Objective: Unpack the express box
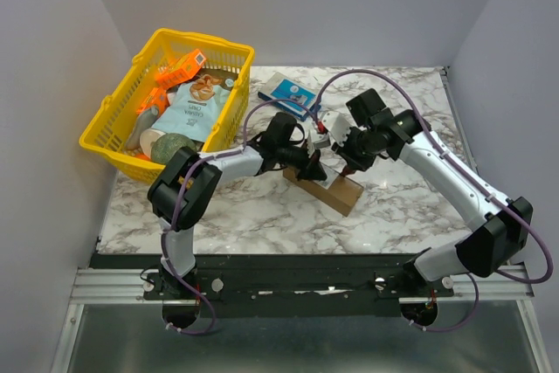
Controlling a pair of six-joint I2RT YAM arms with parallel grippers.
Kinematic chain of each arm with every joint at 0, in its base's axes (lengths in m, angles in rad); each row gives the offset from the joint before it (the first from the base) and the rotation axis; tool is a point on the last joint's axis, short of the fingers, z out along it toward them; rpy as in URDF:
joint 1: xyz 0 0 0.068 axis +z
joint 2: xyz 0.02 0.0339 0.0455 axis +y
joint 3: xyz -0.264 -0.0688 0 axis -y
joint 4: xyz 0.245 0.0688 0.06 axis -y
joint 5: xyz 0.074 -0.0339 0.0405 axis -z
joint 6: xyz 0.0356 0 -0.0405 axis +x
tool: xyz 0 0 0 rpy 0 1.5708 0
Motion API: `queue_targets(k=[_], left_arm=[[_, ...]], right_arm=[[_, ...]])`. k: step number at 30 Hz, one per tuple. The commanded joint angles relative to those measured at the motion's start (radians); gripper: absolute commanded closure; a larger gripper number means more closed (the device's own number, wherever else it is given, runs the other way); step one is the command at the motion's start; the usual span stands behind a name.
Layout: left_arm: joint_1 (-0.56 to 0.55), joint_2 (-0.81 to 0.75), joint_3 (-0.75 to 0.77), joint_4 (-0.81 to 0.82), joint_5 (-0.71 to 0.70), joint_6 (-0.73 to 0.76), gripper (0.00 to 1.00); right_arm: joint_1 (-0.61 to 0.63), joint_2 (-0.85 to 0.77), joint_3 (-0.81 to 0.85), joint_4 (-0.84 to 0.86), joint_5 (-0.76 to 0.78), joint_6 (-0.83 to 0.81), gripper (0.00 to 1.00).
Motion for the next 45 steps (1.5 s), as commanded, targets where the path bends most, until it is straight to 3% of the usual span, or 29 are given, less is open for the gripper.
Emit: queue_targets(k=[1, 12, 19, 36, 45], left_arm=[[0.017, 0.078, 0.005, -0.098, -0.117, 0.01, 1.0], [0.014, 0.098, 0.039, -0.106, -0.201, -0.032, 1.0], [0.011, 0.113, 0.057, -0.118, -0.197, -0.025, 1.0], [0.011, 0.146, 0.097, -0.135, -0.259, -0.041, 1.0], [0.011, 0.149, 0.103, -0.132, -0.273, -0.044, 1.0]], right_arm=[[-0.01, 0.007, 0.008, -0.138, 0.052, 0.111, 1.0], [-0.01, -0.007, 0.045, -0.196, 0.1, 0.205, 1.0], [-0.01, -0.068, -0.023, -0.204, 0.103, 0.151, 1.0], [-0.01, -0.105, -0.056, -0.286, 0.108, 0.214, 1.0], [-0.018, -0.038, 0.019, -0.328, 0.077, 0.343, 1.0]])
